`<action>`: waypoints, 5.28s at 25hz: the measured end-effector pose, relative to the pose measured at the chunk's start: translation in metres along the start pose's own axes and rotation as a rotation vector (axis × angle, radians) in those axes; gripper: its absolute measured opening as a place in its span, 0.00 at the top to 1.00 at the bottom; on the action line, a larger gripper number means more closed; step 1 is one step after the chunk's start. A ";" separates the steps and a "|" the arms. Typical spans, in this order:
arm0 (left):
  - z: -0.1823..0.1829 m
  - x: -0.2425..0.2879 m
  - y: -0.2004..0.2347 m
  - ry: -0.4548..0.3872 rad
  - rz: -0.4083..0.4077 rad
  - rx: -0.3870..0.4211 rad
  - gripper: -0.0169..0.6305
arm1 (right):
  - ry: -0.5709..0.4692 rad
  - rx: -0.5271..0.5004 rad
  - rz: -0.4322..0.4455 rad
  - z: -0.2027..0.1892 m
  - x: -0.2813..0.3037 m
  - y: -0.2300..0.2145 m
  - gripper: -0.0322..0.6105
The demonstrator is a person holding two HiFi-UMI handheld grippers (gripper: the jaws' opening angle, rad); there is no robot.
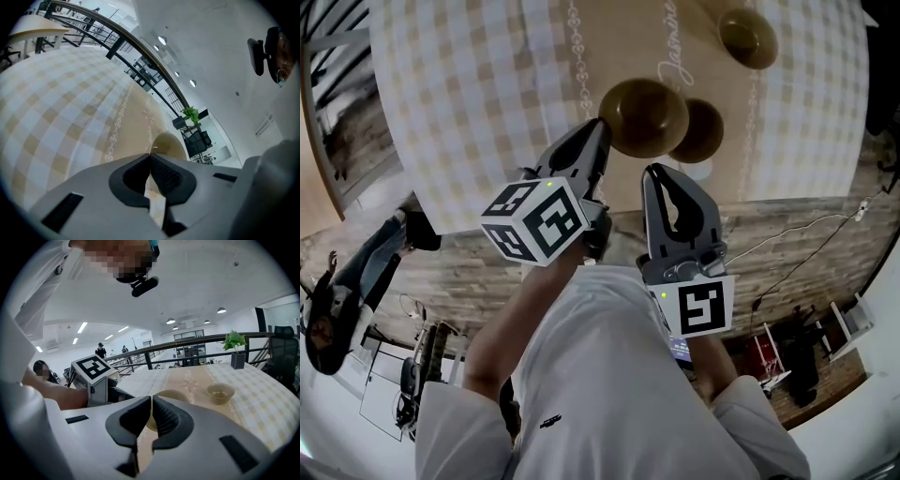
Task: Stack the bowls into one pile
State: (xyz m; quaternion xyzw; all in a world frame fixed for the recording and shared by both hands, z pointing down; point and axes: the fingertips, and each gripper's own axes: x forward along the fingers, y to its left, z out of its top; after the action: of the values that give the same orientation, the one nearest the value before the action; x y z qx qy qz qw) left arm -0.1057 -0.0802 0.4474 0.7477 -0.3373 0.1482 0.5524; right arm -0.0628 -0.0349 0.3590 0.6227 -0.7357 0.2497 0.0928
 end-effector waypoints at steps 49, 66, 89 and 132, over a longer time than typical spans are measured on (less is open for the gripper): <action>-0.023 -0.016 -0.045 0.091 0.004 0.222 0.94 | 0.009 -0.024 -0.105 0.014 -0.041 -0.023 0.89; -0.041 -0.094 -0.017 -0.033 0.025 0.131 0.94 | -0.001 -0.142 0.017 0.025 -0.060 0.039 0.89; -0.150 0.029 -0.132 -0.263 0.266 -0.161 0.94 | 0.042 -0.239 0.289 0.021 -0.171 -0.180 0.89; -0.127 0.074 -0.041 -0.277 0.314 -0.466 0.92 | 0.176 -0.202 0.332 -0.013 -0.099 -0.155 0.89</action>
State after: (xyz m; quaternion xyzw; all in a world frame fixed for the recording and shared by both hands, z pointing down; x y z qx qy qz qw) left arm -0.0049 0.0183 0.5056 0.5527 -0.5457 0.0470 0.6282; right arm 0.1051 0.0419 0.3647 0.4564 -0.8385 0.2401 0.1762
